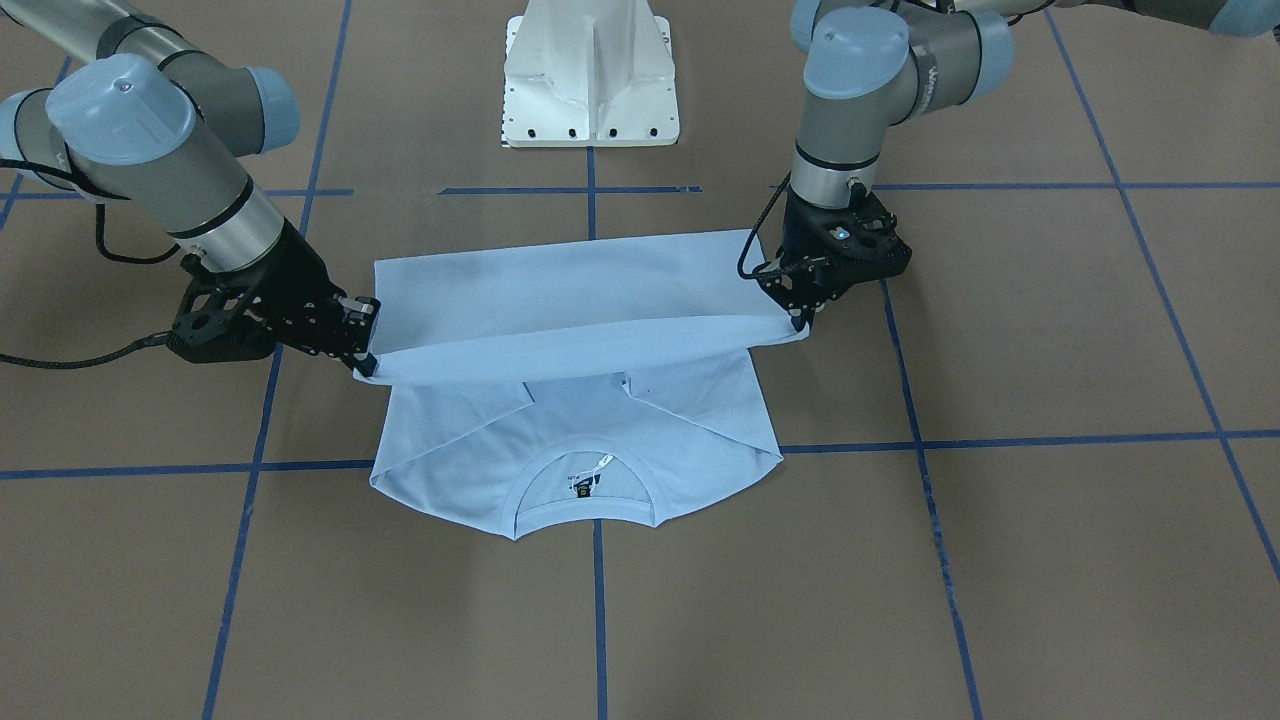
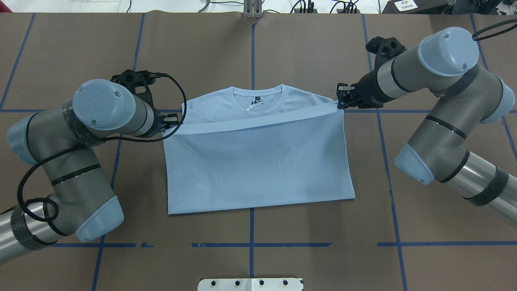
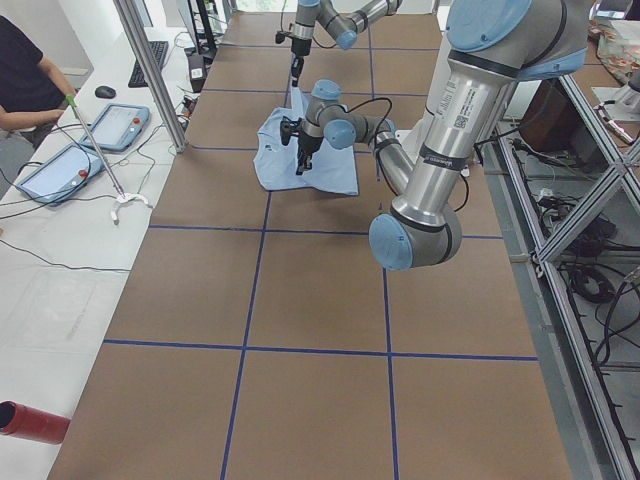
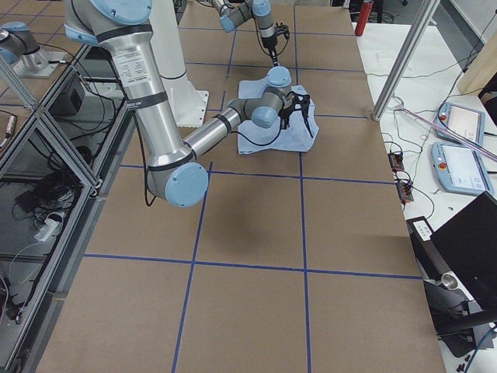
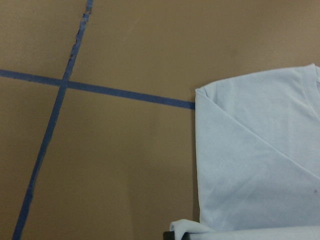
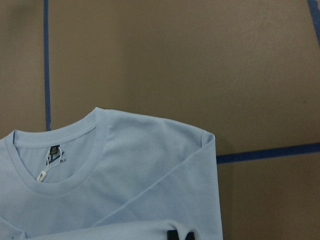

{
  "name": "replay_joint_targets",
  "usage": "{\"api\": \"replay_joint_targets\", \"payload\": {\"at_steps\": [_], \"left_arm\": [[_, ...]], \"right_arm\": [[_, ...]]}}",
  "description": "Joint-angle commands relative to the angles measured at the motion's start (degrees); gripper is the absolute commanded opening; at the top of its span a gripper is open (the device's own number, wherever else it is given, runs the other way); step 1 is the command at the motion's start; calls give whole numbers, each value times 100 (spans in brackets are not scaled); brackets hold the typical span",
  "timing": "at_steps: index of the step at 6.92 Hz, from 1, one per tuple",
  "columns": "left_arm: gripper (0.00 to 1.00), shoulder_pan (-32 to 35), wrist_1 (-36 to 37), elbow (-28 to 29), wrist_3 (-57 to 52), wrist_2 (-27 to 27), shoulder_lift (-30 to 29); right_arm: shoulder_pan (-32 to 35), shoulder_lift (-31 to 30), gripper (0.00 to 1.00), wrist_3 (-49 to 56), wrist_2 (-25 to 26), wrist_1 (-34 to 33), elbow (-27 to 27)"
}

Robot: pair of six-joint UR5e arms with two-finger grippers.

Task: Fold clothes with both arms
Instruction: 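Lift the hem with both grippers and fold it toward the collar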

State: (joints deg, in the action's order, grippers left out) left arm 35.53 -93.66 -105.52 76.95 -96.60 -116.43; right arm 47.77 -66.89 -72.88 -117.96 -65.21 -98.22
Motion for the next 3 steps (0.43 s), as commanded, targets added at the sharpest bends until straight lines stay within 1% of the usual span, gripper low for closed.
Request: {"api": "replay_joint_targets", "payload": {"at_steps": [1, 3], "left_arm": [[0, 68, -248, 636, -5, 1, -327], [0, 165, -398, 873, -5, 1, -432]], "right_arm": [[136, 700, 0, 108, 1, 8, 950], [128, 748, 0, 160, 18, 25, 1287]]}}
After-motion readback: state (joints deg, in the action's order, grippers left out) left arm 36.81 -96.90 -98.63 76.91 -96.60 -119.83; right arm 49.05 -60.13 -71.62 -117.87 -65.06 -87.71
